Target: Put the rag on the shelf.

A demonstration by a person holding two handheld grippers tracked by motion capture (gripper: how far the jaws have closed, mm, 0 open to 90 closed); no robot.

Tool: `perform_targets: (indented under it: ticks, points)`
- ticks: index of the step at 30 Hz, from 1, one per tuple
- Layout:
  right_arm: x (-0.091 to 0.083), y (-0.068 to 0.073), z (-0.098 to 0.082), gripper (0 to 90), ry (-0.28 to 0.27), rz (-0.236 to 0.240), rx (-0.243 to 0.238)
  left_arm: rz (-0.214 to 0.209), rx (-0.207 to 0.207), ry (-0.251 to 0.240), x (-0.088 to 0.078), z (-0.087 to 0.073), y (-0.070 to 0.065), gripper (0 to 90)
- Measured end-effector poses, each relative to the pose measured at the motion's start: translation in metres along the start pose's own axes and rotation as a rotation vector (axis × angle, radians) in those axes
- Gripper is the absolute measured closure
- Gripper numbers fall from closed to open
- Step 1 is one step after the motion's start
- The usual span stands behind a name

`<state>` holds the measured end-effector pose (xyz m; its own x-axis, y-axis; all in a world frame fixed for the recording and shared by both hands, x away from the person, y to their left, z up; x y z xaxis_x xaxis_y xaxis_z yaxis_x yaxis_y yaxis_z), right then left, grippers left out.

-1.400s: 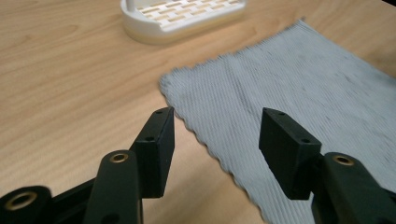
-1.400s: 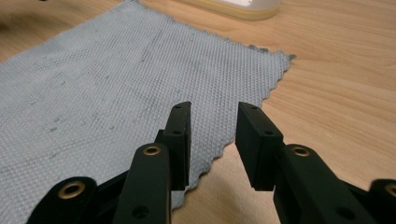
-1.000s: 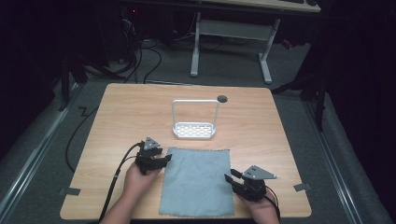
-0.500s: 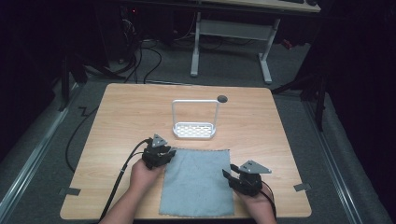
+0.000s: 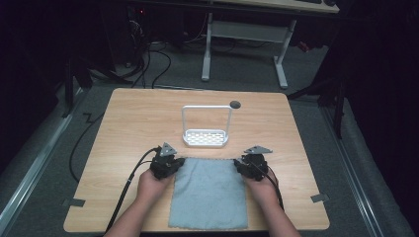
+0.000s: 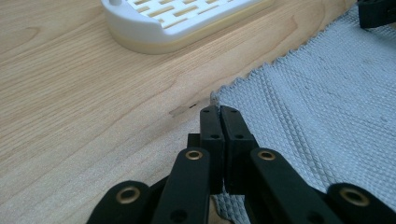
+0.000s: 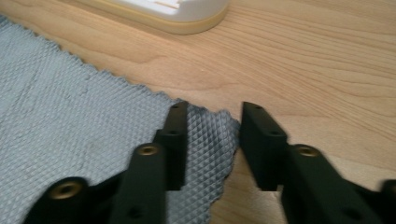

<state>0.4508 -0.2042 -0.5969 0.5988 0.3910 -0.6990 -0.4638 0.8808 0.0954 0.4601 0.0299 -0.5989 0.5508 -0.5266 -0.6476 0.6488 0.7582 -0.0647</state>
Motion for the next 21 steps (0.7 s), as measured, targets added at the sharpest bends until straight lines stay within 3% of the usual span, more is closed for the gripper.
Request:
perform_targets:
  ticks: [5, 7, 10, 14, 18, 21]
  points:
    - [0.000, 0.009, -0.001, 88.2, 0.004, 0.018, -0.032, -0.003, -0.013, 0.002, -0.001, -0.001, 0.001, 89.3]
    - [0.001, 0.011, -0.001, 88.8, 0.003, 0.026, -0.043, -0.001, -0.011, 0.002, -0.002, -0.001, 0.001, 89.4]
    - [-0.006, 0.016, 0.002, 88.9, -0.053, 0.036, -0.046, -0.022, -0.012, -0.029, -0.009, 0.000, -0.005, 89.5]
    - [-0.022, 0.026, 0.005, 88.9, -0.141, 0.058, -0.053, -0.010, 0.007, -0.060, -0.021, -0.001, -0.012, 89.5]
    - [-0.033, 0.032, 0.008, 88.9, -0.190, 0.079, -0.065, 0.003, 0.006, -0.121, -0.038, 0.004, -0.016, 89.4]
    - [-0.039, 0.036, 0.009, 88.8, -0.211, 0.070, -0.075, 0.010, -0.011, -0.167, -0.048, 0.009, -0.016, 89.4]
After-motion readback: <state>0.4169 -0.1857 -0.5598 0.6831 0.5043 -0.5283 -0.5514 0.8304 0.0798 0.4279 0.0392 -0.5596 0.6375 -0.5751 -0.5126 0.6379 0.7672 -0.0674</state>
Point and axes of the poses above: each handheld gripper's, and its own axes: x roughly forward along the jaws, z roughly out of its top, y roughly to its left, the point moved 10 cm from there along x, roughly forward along the jaws, and after that the axes turned 6 degrees about z, right-handed, at the moved point
